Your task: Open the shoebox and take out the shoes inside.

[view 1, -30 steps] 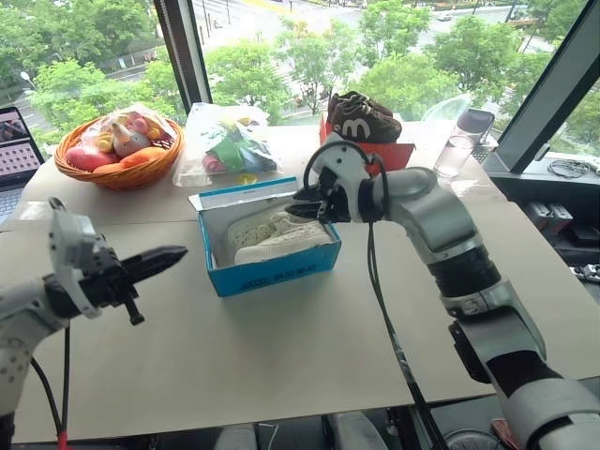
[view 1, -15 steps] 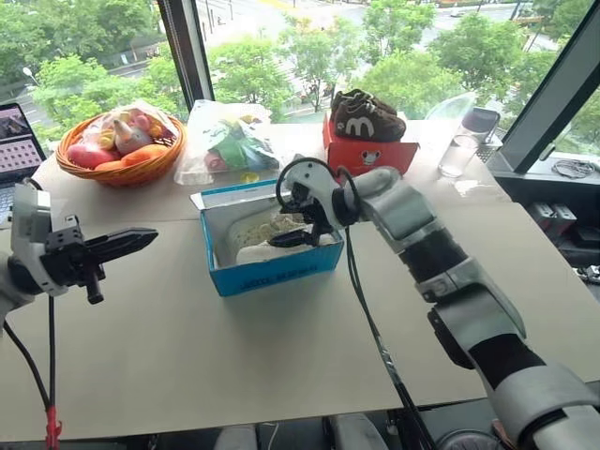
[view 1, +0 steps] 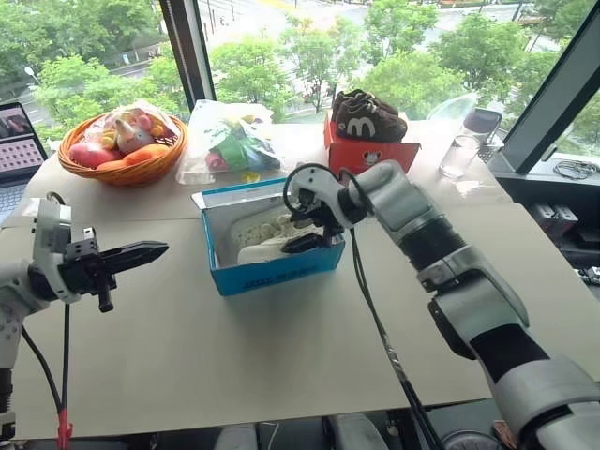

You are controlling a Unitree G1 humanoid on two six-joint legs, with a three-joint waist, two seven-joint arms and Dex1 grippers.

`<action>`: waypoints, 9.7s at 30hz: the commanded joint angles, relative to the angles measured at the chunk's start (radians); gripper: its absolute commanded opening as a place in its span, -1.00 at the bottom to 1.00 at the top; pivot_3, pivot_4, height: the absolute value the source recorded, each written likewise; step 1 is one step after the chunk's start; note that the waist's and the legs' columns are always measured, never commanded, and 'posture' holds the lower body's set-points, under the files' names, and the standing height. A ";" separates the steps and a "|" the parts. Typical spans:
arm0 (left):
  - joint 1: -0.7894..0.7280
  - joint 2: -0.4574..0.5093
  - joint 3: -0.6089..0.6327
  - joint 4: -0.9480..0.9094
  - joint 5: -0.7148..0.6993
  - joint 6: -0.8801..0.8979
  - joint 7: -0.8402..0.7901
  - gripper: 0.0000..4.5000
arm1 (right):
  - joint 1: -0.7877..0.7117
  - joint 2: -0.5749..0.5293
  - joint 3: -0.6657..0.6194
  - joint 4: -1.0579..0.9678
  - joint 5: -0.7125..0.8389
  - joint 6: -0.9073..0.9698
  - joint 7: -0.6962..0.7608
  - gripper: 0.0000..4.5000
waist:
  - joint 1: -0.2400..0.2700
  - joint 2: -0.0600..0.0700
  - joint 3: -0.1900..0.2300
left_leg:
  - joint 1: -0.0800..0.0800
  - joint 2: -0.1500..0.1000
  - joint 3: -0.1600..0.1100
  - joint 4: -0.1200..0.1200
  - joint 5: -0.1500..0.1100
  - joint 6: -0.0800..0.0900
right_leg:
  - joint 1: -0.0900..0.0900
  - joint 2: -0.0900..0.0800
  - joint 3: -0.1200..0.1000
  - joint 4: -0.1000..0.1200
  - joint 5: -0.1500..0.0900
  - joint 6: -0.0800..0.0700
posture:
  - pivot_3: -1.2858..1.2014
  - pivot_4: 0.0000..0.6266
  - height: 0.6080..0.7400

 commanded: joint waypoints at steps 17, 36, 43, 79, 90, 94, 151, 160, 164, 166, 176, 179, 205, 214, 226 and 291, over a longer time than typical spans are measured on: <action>-0.094 -0.028 -0.010 0.036 0.057 -0.047 0.035 -1.00 | 0.004 0.127 0.122 0.287 -0.262 -0.344 -0.086 0.76 | -0.036 -0.005 -0.005 | 0.042 0.001 -0.001 -0.002 0.000 0.000 | 0.036 0.001 0.000 0.001 -0.005 -0.010 | 0.03 -0.52 1.00; -0.096 -0.038 -0.015 0.029 0.071 -0.051 0.072 -1.00 | -0.025 0.173 0.070 0.409 -0.260 -0.380 -0.045 -0.54 | -0.035 -0.007 -0.006 | 0.040 0.001 -0.002 -0.003 0.000 -0.001 | 0.035 0.001 0.000 0.000 -0.006 -0.011 | 0.03 -0.52 1.00; -0.102 -0.035 -0.021 0.039 0.077 -0.053 0.070 -1.00 | -0.084 0.157 0.037 0.334 -0.240 -0.395 0.059 -0.54 | -0.034 -0.006 -0.006 | 0.035 0.001 -0.002 -0.003 0.000 -0.001 | 0.030 0.001 0.000 0.000 -0.006 -0.011 | 0.03 -0.52 1.00; -0.132 -0.031 -0.032 0.060 0.116 -0.054 0.095 -1.00 | -0.067 0.310 0.027 0.209 -0.221 -0.215 -0.041 0.99 | -0.031 -0.006 0.005 | 0.004 0.001 -0.004 -0.011 0.000 -0.001 | -0.002 0.003 -0.001 0.001 0.001 -0.008 | 0.03 -0.52 1.00; -0.153 -0.043 -0.034 0.079 0.139 -0.065 0.115 -1.00 | -0.087 0.312 0.029 0.334 -0.247 -0.295 -0.093 -0.10 | -0.008 -0.006 0.005 | 0.007 0.000 -0.004 -0.011 0.000 -0.001 | 0.000 0.002 -0.001 0.002 0.001 -0.007 | 0.03 -0.52 1.00; -0.160 -0.049 -0.037 0.089 0.147 -0.074 0.120 -1.00 | -0.085 0.306 0.023 0.303 -0.233 -0.290 -0.050 -0.62 | -0.007 -0.006 0.005 | 0.009 0.000 -0.004 -0.010 0.003 -0.005 | 0.001 0.003 -0.001 0.003 -0.001 -0.004 | 0.03 -0.52 1.00; -0.094 0.020 0.119 0.055 0.034 -0.020 0.015 -1.00 | 0.203 0.109 -0.521 -0.727 0.376 0.427 -0.556 -0.69 | -0.004 -0.006 0.006 | 0.000 0.001 -0.005 -0.001 0.004 -0.005 | -0.003 0.002 -0.002 0.008 0.000 -0.003 | 0.03 -0.52 1.00; 0.094 -0.079 0.189 -0.085 -0.047 -0.007 0.036 -1.00 | 0.316 0.010 -0.582 -0.832 0.379 0.498 -0.691 -0.69 | -0.007 -0.006 0.006 | 0.003 0.001 -0.003 -0.002 0.004 -0.005 | -0.003 0.003 0.000 0.009 -0.001 -0.004 | 0.03 -0.52 1.00; 0.134 -0.115 0.197 -0.134 -0.067 -0.007 0.061 -1.00 | 0.363 -0.099 -0.627 -0.842 0.333 0.490 -0.768 -0.69 | 0.007 -0.006 0.007 | 0.001 0.001 -0.003 0.000 0.004 -0.005 | -0.003 0.002 -0.001 0.008 0.000 -0.003 | 0.03 -0.52 1.00; 0.144 -0.128 0.198 -0.153 -0.078 -0.007 0.073 -1.00 | 0.391 -0.198 -0.630 -0.841 0.273 0.470 -0.805 -0.69 | 0.013 -0.006 0.007 | 0.001 0.000 -0.003 0.001 0.004 -0.005 | -0.002 0.001 0.000 0.007 0.000 -0.003 | 0.03 -0.52 1.00; 0.101 -0.135 0.175 -0.161 -0.104 -0.001 0.104 -1.00 | 0.571 -0.531 -0.377 -0.836 -0.036 0.401 -0.876 -0.69 | 0.008 -0.005 0.007 | 0.001 0.000 0.000 0.000 0.004 -0.005 | -0.002 0.001 0.001 0.004 0.000 -0.002 | 0.03 -0.52 1.00; 0.081 -0.133 0.161 -0.163 -0.107 0.003 0.105 -1.00 | 0.638 -0.489 -0.293 -0.820 -0.112 0.393 -0.929 -0.69 | -0.006 -0.006 0.007 | 0.002 0.000 0.000 0.000 0.004 -0.005 | -0.001 0.001 0.002 0.003 0.001 -0.001 | 0.03 -0.52 1.00; 0.034 -0.113 0.116 -0.163 -0.119 0.019 0.070 -1.00 | 0.810 -0.015 -0.420 -0.953 0.056 0.595 -0.777 0.99 | -0.013 -0.014 0.002 | 0.017 0.002 -0.001 0.000 0.004 -0.005 | 0.014 0.004 0.002 0.000 -0.001 -0.007 | 0.03 -0.52 1.00; 0.013 -0.126 0.091 -0.136 -0.111 0.017 0.050 -1.00 | 0.588 0.070 -0.614 -1.072 0.338 0.792 -0.696 0.99 | -0.007 -0.011 0.004 | 0.014 0.002 -0.002 -0.001 0.004 -0.005 | 0.012 0.004 0.001 0.000 0.002 -0.001 | 0.03 -0.52 1.00; -0.010 -0.094 0.020 -0.091 -0.087 0.022 -0.043 -1.00 | 0.355 0.032 -0.480 -0.859 0.413 0.677 -0.660 0.99 | -0.004 -0.010 0.004 | 0.008 0.001 -0.002 -0.001 0.004 -0.005 | 0.007 0.002 0.000 -0.002 0.002 -0.001 | 0.03 -0.52 1.00; -0.031 -0.093 0.008 -0.079 -0.037 0.000 -0.023 -1.00 | -0.002 0.103 -0.221 -0.413 0.132 0.305 -0.313 -0.35 | -0.006 -0.008 0.005 | 0.000 0.003 -0.004 0.000 0.004 -0.005 | -0.002 0.006 0.000 0.002 0.003 -0.002 | 0.03 -0.52 1.00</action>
